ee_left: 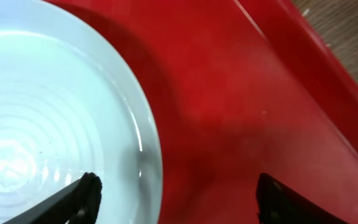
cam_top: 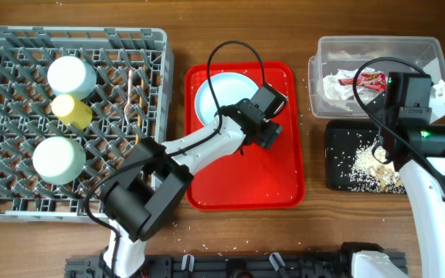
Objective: Sort waste into correct bins and load items into the dishwasher rack
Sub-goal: 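Reach the left gripper to the light-blue plate on the red tray, then grasp the light-blue plate and lift it into the dish rack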
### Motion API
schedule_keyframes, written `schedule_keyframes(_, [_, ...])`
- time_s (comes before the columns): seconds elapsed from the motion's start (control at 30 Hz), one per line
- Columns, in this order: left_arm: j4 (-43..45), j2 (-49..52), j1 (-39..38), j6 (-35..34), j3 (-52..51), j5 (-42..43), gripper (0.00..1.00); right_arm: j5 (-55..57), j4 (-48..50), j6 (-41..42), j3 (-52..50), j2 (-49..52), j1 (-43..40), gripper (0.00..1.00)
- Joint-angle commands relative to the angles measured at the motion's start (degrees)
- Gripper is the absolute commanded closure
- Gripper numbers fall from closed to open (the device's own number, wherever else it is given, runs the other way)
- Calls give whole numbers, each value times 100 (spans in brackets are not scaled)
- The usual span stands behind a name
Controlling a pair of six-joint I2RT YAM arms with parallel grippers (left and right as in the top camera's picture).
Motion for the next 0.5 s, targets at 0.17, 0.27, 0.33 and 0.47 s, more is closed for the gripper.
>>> schedule_keyframes(0.17, [-66, 264, 20, -127, 31, -197, 79, 98, 0, -37, 13, 15, -9, 0])
schedule_keyframes(0.27, [-70, 256, 20, -127, 31, -199, 96, 98, 0, -39, 13, 15, -9, 0])
schedule_keyframes(0.33, [-144, 92, 20, -424, 33, -199, 96, 98, 0, -37, 13, 15, -9, 0])
schedule_keyframes(0.47, [-535, -861, 35, -1207, 33, -179, 96, 98, 0, -37, 13, 15, -9, 0])
